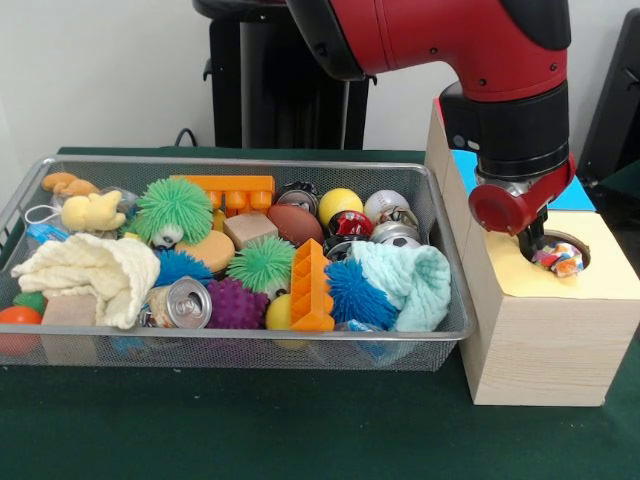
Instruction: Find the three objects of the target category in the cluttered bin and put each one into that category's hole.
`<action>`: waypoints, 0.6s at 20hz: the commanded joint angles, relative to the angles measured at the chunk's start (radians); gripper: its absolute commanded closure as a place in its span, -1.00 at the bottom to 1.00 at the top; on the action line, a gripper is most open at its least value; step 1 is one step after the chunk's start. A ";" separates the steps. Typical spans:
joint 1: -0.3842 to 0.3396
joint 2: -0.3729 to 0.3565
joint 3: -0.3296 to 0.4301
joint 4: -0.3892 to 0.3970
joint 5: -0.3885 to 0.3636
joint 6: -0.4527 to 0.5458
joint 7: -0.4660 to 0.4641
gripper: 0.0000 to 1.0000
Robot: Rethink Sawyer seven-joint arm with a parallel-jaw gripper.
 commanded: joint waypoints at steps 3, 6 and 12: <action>-0.043 0.017 0.018 0.059 -0.072 0.011 0.122 1.00; -0.041 0.016 0.015 0.056 -0.075 0.011 0.124 1.00; -0.049 0.009 0.022 0.065 -0.076 0.011 0.119 1.00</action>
